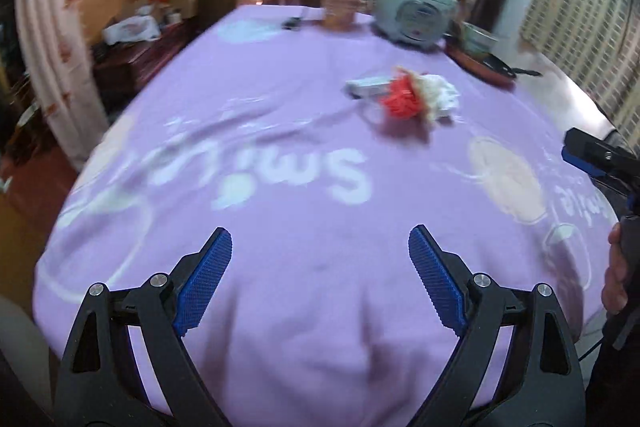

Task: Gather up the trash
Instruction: 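Move both tools back over the table toward the red foam net, then grasp the red foam net bundle with the left tool and lift it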

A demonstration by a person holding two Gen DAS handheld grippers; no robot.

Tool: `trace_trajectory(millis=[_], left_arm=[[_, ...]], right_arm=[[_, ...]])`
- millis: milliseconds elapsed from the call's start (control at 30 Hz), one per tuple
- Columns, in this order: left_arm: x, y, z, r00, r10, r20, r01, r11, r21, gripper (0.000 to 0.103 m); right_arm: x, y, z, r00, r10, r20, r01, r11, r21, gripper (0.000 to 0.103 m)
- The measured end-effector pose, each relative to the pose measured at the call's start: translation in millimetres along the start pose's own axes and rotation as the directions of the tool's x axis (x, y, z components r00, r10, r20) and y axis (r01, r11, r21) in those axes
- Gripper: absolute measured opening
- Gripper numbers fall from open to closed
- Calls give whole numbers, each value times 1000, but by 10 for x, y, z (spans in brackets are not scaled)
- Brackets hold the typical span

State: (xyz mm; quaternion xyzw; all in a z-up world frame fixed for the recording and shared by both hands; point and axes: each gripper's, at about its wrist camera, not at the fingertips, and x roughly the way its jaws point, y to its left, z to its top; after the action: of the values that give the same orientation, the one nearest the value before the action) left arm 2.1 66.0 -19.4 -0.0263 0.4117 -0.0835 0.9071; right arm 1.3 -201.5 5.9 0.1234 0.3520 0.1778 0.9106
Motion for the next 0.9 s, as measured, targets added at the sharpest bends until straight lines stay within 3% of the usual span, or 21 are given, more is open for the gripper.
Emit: trace_trajectory(millis=[267,533,767,900], left_arm=[[713,-673,500,983,-143,-112,147,988,36,87],[1157,-837,760,970,-171,-171,166,985,-41,87],[1171,-657,991,983,-134,-122,125,989,-75,87],[1204,-646,1073,990,-95,-102,92,995,-27,86]], right_arm=[[233,-574,258,997,-77,-8,77,994,77,93],[361,-684,404,996,-88,-18,89,994,61,93],[376,-869,432,998,-64,-11,65,994,92,93],[418,-969,412,998,-64,-23,67,991,116,93]])
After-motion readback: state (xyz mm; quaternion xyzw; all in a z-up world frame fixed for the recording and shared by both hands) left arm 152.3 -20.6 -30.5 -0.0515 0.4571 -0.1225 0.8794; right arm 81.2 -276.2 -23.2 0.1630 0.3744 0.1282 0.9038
